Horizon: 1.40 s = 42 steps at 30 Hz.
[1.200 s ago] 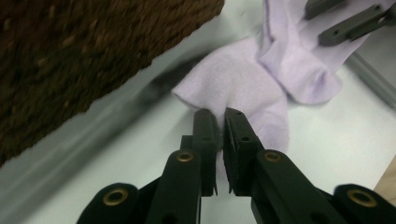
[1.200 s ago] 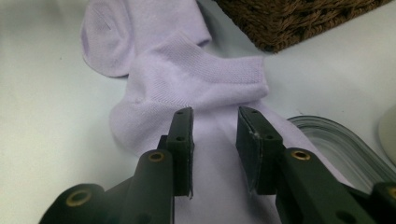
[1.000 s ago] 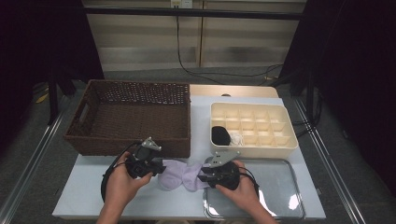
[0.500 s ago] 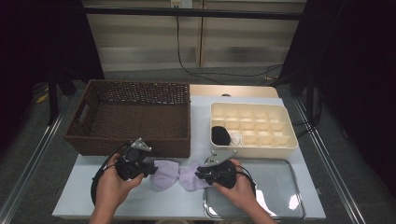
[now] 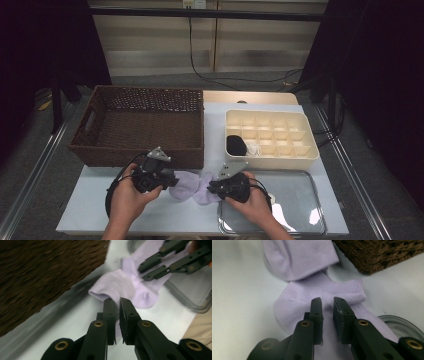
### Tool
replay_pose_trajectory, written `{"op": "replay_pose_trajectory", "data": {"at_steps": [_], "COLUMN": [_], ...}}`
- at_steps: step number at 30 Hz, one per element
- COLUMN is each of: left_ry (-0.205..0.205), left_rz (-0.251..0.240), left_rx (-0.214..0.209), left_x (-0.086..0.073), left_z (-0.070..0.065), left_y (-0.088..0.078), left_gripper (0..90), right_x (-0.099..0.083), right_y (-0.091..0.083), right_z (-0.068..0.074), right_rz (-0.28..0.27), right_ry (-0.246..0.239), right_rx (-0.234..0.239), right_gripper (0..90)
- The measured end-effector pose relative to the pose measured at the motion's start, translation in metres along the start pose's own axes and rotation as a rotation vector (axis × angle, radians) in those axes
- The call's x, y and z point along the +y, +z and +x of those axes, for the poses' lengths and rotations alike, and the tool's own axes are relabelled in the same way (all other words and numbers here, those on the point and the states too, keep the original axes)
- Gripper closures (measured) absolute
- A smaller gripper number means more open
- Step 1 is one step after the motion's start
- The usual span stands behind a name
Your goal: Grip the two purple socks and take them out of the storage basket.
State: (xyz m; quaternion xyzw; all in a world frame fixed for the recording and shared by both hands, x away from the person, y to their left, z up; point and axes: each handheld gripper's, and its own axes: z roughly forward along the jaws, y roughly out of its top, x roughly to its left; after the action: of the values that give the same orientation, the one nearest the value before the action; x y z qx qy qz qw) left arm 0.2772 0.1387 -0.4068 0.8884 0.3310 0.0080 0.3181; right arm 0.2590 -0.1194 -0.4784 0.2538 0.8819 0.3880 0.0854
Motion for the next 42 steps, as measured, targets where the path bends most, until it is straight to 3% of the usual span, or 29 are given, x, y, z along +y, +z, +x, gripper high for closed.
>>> {"op": "replay_pose_trajectory", "data": {"at_steps": [8,14,17,26,30,34,36,39,42], "left_ry": [0.033,0.028,0.033,0.042,0.035,0.022,0.013,0.019,0.037], "left_rz": [0.012,0.024,0.026,0.009,-0.009,-0.03,-0.043,-0.021,0.022], "left_rx": [-0.01,-0.019,-0.014,-0.032,-0.024,-0.004,0.014,0.024,0.004], "left_x": [0.013,0.014,0.014,0.014,0.012,0.01,0.008,0.005,0.003], "left_z": [-0.01,-0.011,-0.012,-0.013,-0.013,-0.006,-0.004,-0.003,-0.005], "left_y": [0.024,0.031,0.033,0.032,0.031,0.024,0.022,0.025,0.034], "left_gripper": [83.4,83.0,82.9,81.3,77.3,72.5,72.5,72.5,73.1], "right_x": [0.005,0.012,0.016,0.017,0.017,0.012,0.009,0.003,-0.002], "right_y": [-0.009,-0.01,-0.007,0.0,-0.003,-0.011,-0.013,-0.015,-0.016], "right_z": [0.004,0.01,0.015,0.006,0.003,-0.006,-0.009,-0.016,-0.02], "right_rz": [-0.038,-0.059,-0.043,-0.034,-0.028,-0.064,-0.062,-0.052,-0.052], "right_ry": [0.001,-0.011,-0.024,0.032,0.054,0.112,0.126,0.14,0.157], "right_rx": [0.012,0.05,0.043,0.048,0.057,0.083,0.07,0.059,0.044], "right_gripper": [68.2,64.0,61.3,84.8,85.8,85.7,85.6,84.3,81.7]}}
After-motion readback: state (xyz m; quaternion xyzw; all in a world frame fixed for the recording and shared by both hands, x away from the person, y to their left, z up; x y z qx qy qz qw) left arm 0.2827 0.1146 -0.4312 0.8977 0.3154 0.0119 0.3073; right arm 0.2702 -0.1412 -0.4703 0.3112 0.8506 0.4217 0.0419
